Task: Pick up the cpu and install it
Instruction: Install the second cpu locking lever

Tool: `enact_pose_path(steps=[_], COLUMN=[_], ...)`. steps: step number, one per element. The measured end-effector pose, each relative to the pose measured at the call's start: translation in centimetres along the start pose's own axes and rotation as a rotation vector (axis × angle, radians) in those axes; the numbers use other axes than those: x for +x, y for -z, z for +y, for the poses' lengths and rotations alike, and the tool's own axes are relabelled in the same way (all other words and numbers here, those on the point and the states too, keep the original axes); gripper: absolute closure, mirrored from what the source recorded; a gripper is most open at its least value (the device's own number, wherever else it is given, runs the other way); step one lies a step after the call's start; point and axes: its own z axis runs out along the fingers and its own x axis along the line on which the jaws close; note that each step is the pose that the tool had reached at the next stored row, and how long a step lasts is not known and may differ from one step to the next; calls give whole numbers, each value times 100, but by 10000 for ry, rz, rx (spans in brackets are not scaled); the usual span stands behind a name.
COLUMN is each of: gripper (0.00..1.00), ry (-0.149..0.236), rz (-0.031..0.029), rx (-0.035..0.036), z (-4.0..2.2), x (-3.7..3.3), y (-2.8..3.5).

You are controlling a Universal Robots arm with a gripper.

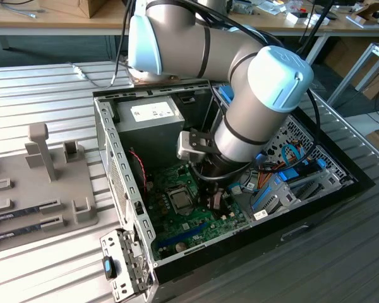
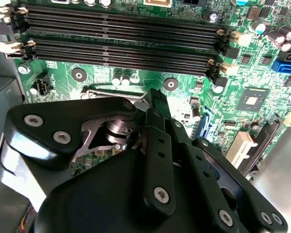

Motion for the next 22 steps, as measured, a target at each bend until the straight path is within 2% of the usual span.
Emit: enact_pose_path(steps=[5,18,22], gripper=[89,89,89], ry=[-10,-10,-13], rz=[74,76,95], rx=[32,33,41], z=[-31,-105,-117], x=[-14,-47,-53], y=[-29,-30,-43])
